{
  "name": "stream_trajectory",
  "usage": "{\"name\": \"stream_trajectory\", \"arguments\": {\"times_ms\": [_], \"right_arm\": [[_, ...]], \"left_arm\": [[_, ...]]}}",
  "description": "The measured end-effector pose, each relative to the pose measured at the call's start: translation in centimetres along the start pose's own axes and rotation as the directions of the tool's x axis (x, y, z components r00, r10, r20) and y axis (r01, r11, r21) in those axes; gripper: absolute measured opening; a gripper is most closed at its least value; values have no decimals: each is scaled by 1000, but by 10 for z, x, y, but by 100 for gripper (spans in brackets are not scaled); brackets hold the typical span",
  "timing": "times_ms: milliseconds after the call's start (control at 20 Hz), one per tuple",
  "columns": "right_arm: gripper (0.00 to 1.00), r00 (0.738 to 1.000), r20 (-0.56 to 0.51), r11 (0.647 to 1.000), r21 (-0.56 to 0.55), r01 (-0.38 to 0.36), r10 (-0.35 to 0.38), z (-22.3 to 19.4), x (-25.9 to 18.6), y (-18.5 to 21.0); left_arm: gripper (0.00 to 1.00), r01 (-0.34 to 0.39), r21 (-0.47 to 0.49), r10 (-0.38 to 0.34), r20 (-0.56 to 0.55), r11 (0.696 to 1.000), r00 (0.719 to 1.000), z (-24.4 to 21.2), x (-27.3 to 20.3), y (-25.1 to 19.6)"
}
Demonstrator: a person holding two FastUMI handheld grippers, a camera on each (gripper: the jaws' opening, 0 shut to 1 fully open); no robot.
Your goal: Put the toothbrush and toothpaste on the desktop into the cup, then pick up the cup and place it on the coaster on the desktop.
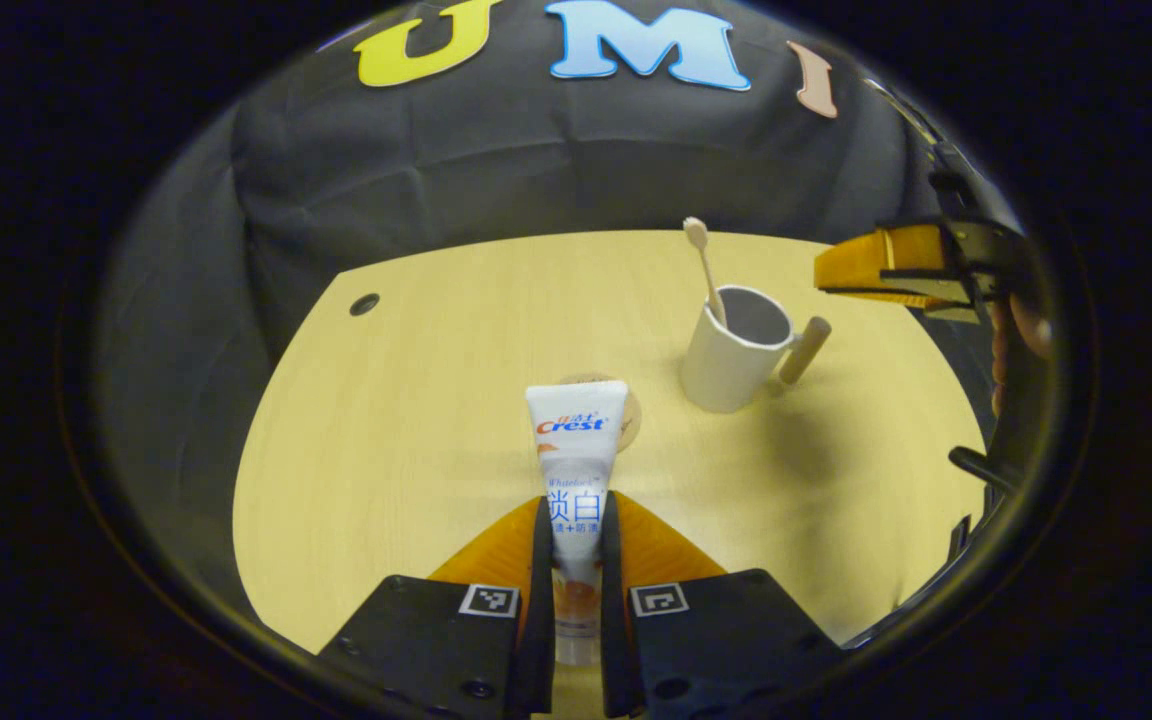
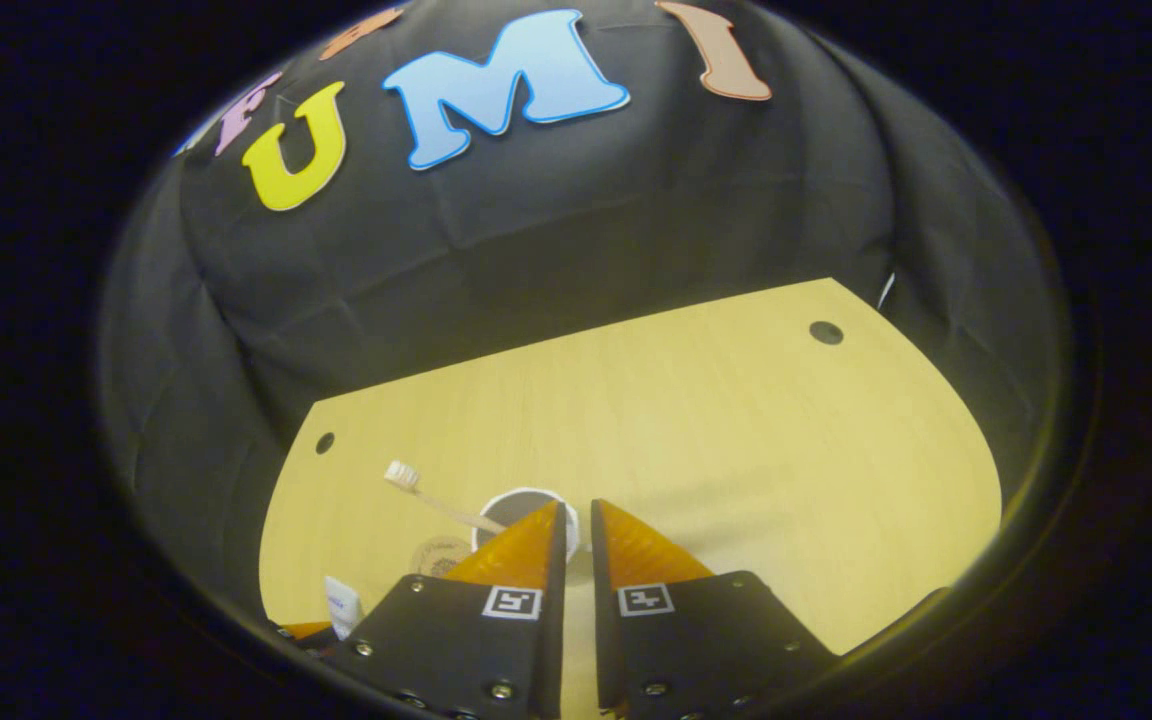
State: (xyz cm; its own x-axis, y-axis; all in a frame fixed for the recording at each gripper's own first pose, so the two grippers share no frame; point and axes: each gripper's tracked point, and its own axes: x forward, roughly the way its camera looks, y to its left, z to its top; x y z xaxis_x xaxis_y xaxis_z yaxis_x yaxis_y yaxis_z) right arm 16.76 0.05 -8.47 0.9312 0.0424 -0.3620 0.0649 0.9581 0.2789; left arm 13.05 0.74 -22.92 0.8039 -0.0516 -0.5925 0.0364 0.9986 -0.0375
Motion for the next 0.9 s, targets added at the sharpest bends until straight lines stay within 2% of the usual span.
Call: {"name": "stream_trajectory", "arguments": {"times_ms": [200, 500, 900], "right_arm": [[13, 999, -7, 998, 40, 49, -49, -10, -16, -40], [13, 994, -14, 988, 109, 111, -110, -19, -36, -95], [13, 985, -42, 971, 165, 174, -169, -28, -52, -156]], "left_arm": [[27, 44, 51, -48, 70, 998, 996, 34, 6, -25], [27, 125, 92, -138, 158, 988, 978, 79, -8, -88], [26, 159, 172, -200, 257, 972, 946, 150, 23, -146]]}}
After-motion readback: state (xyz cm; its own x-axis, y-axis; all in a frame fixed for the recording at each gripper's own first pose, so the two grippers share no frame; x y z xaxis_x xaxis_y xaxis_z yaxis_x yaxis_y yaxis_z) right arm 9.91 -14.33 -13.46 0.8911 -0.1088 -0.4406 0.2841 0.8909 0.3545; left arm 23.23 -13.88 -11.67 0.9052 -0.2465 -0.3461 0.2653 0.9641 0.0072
